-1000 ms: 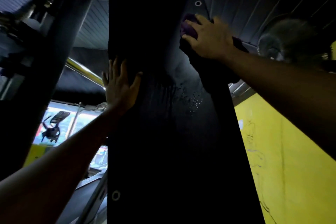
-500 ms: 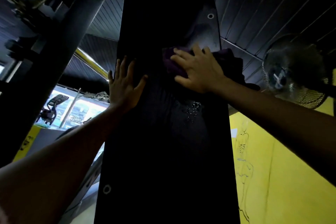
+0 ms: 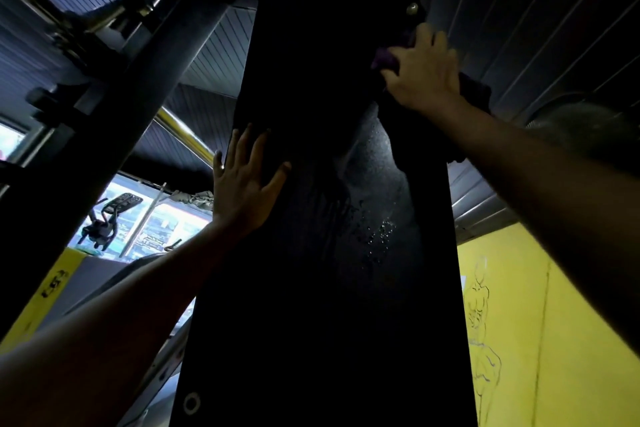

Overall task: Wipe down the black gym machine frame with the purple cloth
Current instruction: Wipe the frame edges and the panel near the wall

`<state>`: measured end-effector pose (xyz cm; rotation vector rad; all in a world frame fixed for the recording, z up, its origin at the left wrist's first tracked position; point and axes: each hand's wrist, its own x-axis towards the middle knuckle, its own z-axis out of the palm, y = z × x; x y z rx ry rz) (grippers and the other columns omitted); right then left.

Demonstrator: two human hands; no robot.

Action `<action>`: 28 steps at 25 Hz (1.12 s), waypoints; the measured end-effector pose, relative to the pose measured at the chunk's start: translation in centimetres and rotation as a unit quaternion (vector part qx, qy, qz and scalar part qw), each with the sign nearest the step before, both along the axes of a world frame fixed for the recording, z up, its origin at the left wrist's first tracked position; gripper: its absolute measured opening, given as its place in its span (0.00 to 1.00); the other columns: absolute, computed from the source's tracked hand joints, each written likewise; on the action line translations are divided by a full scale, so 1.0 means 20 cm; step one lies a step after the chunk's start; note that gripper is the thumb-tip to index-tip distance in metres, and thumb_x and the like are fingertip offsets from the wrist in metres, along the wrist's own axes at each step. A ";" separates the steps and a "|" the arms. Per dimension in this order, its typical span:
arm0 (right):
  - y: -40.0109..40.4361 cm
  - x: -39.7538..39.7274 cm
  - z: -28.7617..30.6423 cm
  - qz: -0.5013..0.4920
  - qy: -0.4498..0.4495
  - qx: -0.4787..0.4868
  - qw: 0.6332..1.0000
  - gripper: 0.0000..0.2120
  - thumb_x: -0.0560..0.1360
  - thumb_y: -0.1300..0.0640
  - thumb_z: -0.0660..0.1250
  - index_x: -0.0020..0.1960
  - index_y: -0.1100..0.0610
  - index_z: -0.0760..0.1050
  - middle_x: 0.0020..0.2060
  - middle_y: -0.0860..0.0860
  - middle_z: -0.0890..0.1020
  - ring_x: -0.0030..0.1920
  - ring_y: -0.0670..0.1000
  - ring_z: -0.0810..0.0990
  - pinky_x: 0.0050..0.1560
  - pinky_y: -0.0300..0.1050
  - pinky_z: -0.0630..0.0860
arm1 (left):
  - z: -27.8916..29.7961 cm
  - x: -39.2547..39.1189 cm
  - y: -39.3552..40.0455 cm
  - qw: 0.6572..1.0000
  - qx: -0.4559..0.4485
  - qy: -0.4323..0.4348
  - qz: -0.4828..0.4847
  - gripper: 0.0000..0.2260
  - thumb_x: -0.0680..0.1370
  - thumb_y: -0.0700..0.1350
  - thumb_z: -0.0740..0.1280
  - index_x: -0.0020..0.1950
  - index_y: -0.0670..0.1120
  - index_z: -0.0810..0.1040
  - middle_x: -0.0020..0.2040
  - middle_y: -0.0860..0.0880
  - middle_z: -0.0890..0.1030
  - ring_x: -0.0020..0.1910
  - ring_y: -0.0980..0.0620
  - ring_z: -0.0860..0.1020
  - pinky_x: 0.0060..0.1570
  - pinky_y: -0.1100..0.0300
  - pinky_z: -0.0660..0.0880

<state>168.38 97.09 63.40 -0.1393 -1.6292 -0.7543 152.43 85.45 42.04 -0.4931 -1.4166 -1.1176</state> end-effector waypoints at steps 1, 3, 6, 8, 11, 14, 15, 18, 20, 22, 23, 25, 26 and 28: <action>-0.02 -0.02 0.00 -0.005 -0.005 0.013 1.000 0.19 0.79 0.47 0.57 0.67 0.53 0.71 0.70 0.59 0.63 0.68 0.63 0.62 0.65 0.56 0.61 | 0.00 0.00 0.00 1.000 0.002 -0.001 0.001 0.38 0.72 0.67 0.46 0.77 0.48 0.57 0.78 0.48 0.54 0.77 0.50 0.48 0.73 0.49 0.42; -0.06 -0.04 -0.04 -0.011 -0.029 0.051 0.998 0.21 0.80 0.46 0.56 0.69 0.55 0.69 0.70 0.57 0.64 0.68 0.63 0.62 0.66 0.56 0.60 | 0.00 0.02 0.00 1.000 0.006 -0.004 0.004 0.39 0.71 0.67 0.45 0.77 0.49 0.57 0.78 0.48 0.54 0.77 0.50 0.48 0.73 0.49 0.42; -0.03 0.03 -0.15 -0.049 -0.127 0.122 0.983 0.32 0.77 0.35 0.52 0.75 0.50 0.58 0.75 0.51 0.61 0.71 0.61 0.60 0.70 0.58 0.53 | 0.00 0.03 0.00 1.000 -0.001 -0.011 0.012 0.39 0.71 0.68 0.43 0.77 0.50 0.56 0.79 0.49 0.53 0.77 0.50 0.48 0.73 0.49 0.42; 0.06 0.10 -0.23 -0.123 -0.158 0.165 0.966 0.36 0.74 0.30 0.49 0.77 0.45 0.48 0.77 0.45 0.52 0.72 0.60 0.57 0.70 0.59 0.53 | -0.01 0.02 -0.01 0.999 -0.007 -0.023 0.021 0.39 0.70 0.68 0.42 0.78 0.50 0.55 0.79 0.49 0.52 0.77 0.50 0.47 0.74 0.49 0.42; 0.12 0.12 -0.15 -0.114 -0.109 0.118 0.980 0.32 0.77 0.33 0.50 0.77 0.43 0.48 0.77 0.44 0.52 0.72 0.62 0.56 0.68 0.60 0.55 | -0.01 0.01 0.00 0.999 -0.003 -0.027 0.023 0.40 0.70 0.68 0.42 0.78 0.51 0.55 0.79 0.50 0.52 0.77 0.51 0.47 0.74 0.48 0.44; 0.02 0.03 0.02 -0.058 -0.074 0.036 0.995 0.30 0.78 0.37 0.53 0.76 0.47 0.54 0.76 0.48 0.57 0.73 0.64 0.54 0.70 0.61 0.51 | -0.01 0.01 0.01 1.000 0.001 -0.026 0.017 0.40 0.69 0.69 0.42 0.78 0.51 0.55 0.79 0.51 0.51 0.77 0.52 0.47 0.74 0.48 0.45; -0.02 0.00 0.07 -0.057 -0.066 0.027 0.996 0.29 0.79 0.38 0.53 0.76 0.48 0.55 0.76 0.49 0.58 0.73 0.64 0.53 0.71 0.61 0.50 | -0.01 0.02 0.01 1.000 -0.001 -0.026 0.015 0.40 0.69 0.69 0.42 0.78 0.52 0.54 0.79 0.51 0.51 0.77 0.52 0.47 0.75 0.48 0.45; -0.13 -0.10 0.16 -0.080 -0.047 0.026 0.995 0.30 0.79 0.39 0.52 0.77 0.50 0.55 0.75 0.52 0.61 0.74 0.65 0.51 0.71 0.62 0.48 | -0.01 0.02 0.00 1.000 -0.003 -0.023 0.014 0.40 0.70 0.69 0.41 0.78 0.52 0.54 0.79 0.51 0.50 0.77 0.53 0.47 0.74 0.50 0.44; -0.20 -0.16 0.18 -0.105 -0.041 0.041 0.993 0.30 0.79 0.39 0.51 0.76 0.52 0.56 0.74 0.53 0.61 0.73 0.66 0.52 0.71 0.63 0.47 | -0.01 0.02 0.01 1.000 -0.003 -0.018 0.011 0.39 0.70 0.69 0.42 0.78 0.52 0.54 0.79 0.52 0.50 0.77 0.53 0.47 0.74 0.51 0.43; -0.28 -0.22 0.18 -0.108 -0.055 0.048 0.991 0.29 0.79 0.39 0.50 0.76 0.51 0.56 0.75 0.53 0.60 0.74 0.65 0.52 0.71 0.63 0.46 | -0.01 0.02 0.00 1.000 0.001 -0.012 0.006 0.39 0.70 0.69 0.42 0.78 0.52 0.55 0.79 0.52 0.50 0.77 0.53 0.46 0.74 0.51 0.42; -0.32 -0.25 0.17 -0.096 -0.066 0.046 0.992 0.29 0.80 0.39 0.50 0.76 0.51 0.55 0.75 0.53 0.59 0.74 0.65 0.50 0.72 0.63 0.45 | -0.01 0.02 0.00 1.000 0.003 -0.009 0.004 0.39 0.70 0.69 0.42 0.78 0.52 0.55 0.79 0.52 0.51 0.77 0.54 0.46 0.74 0.51 0.42; -0.39 -0.30 0.16 -0.065 -0.082 0.039 0.994 0.29 0.80 0.40 0.52 0.77 0.51 0.55 0.76 0.52 0.57 0.75 0.64 0.49 0.72 0.61 0.45 | -0.01 0.01 0.01 1.000 0.002 -0.010 0.006 0.39 0.69 0.69 0.42 0.78 0.53 0.54 0.79 0.53 0.50 0.77 0.54 0.46 0.73 0.52 0.41; -0.43 -0.34 0.15 -0.059 -0.087 0.039 0.994 0.29 0.80 0.40 0.52 0.77 0.51 0.55 0.76 0.52 0.57 0.75 0.64 0.49 0.73 0.60 0.45 | -0.01 0.01 0.01 1.000 0.001 -0.010 0.007 0.39 0.69 0.69 0.42 0.78 0.53 0.54 0.79 0.53 0.50 0.77 0.54 0.45 0.73 0.53 0.40; -0.50 -0.41 0.10 -0.060 -0.091 0.056 0.992 0.29 0.79 0.40 0.53 0.76 0.50 0.56 0.76 0.51 0.57 0.75 0.63 0.49 0.73 0.59 0.45 | -0.01 0.00 0.01 1.000 0.005 -0.007 0.008 0.39 0.69 0.69 0.42 0.78 0.53 0.54 0.79 0.53 0.50 0.77 0.55 0.45 0.73 0.54 0.40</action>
